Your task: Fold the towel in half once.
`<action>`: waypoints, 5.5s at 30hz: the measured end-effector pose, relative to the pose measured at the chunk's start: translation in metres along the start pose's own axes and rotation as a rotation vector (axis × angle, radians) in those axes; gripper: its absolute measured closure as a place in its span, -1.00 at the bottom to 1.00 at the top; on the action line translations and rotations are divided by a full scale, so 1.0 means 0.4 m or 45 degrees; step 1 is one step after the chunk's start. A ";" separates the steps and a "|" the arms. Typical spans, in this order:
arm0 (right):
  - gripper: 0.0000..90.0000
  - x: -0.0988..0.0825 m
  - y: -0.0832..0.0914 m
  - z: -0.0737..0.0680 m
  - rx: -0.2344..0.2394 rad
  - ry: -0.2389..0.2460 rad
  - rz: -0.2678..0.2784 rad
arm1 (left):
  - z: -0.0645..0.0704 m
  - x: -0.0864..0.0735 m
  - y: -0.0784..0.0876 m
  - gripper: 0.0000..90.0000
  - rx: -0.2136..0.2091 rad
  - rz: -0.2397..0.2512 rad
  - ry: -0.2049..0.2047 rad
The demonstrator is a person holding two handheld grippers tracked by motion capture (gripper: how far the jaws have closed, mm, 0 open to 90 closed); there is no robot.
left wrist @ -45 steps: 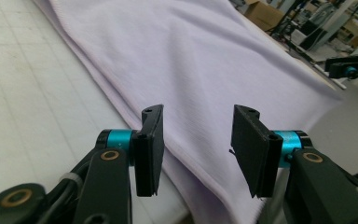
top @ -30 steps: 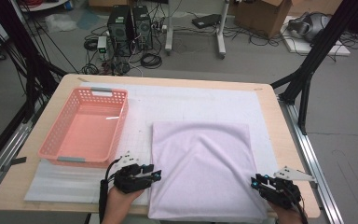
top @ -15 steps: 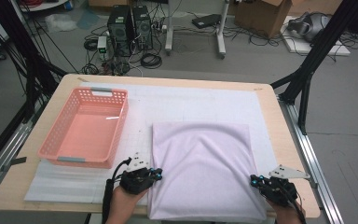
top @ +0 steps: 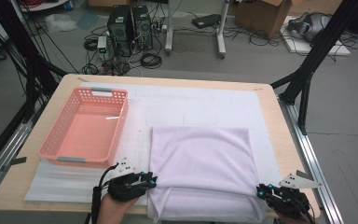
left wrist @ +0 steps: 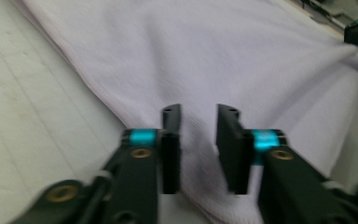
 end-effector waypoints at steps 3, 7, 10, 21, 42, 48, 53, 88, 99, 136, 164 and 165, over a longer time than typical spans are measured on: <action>0.55 0.022 -0.007 0.012 -0.010 0.008 0.075 | -0.017 0.025 -0.015 0.36 0.016 0.039 -0.008; 0.54 0.047 -0.034 0.035 -0.031 0.016 0.124 | -0.048 0.054 -0.057 0.33 0.043 0.039 0.007; 0.55 0.069 -0.063 0.057 -0.022 0.027 0.144 | -0.068 0.071 -0.094 0.32 0.060 0.011 0.016; 0.79 0.179 -0.210 0.151 -0.012 0.009 0.101 | -0.156 0.122 -0.194 0.41 0.105 0.080 -0.009; 0.21 0.240 -0.308 0.254 -0.157 -0.083 0.080 | -0.245 0.170 -0.258 -0.05 0.342 0.012 0.179; 0.14 0.263 -0.354 0.267 -0.107 -0.071 0.030 | -0.247 0.179 -0.280 0.06 0.339 -0.033 0.142; 0.39 0.267 -0.362 0.260 -0.094 -0.031 0.029 | -0.239 0.183 -0.291 0.39 0.362 -0.066 0.064; 0.92 0.404 -0.348 0.325 -0.213 -0.005 0.296 | -0.336 0.391 -0.355 0.86 0.292 0.145 0.065; 0.73 0.443 -0.391 0.328 -0.258 -0.009 0.347 | -0.365 0.384 -0.359 0.63 0.292 0.162 0.121; 0.35 0.217 -0.161 0.192 -0.100 -0.013 0.213 | -0.125 0.207 -0.151 0.17 0.092 0.182 -0.045; 0.42 0.040 -0.043 0.033 -0.017 0.004 0.171 | 0.019 -0.014 -0.033 0.17 0.034 0.040 -0.037; 0.45 0.037 -0.051 0.032 -0.032 0.012 0.129 | 0.017 -0.018 -0.037 0.23 0.050 0.004 -0.030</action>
Point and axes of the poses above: each handheld gripper's, and its own axes: y roughly backward along the jaws, x roughly out of its top, z roughly to its right, the point moved 1 cm from there along -y, roughly forward along the jaws, and after that the axes turned 3 degrees about z, right-handed, at the moved point
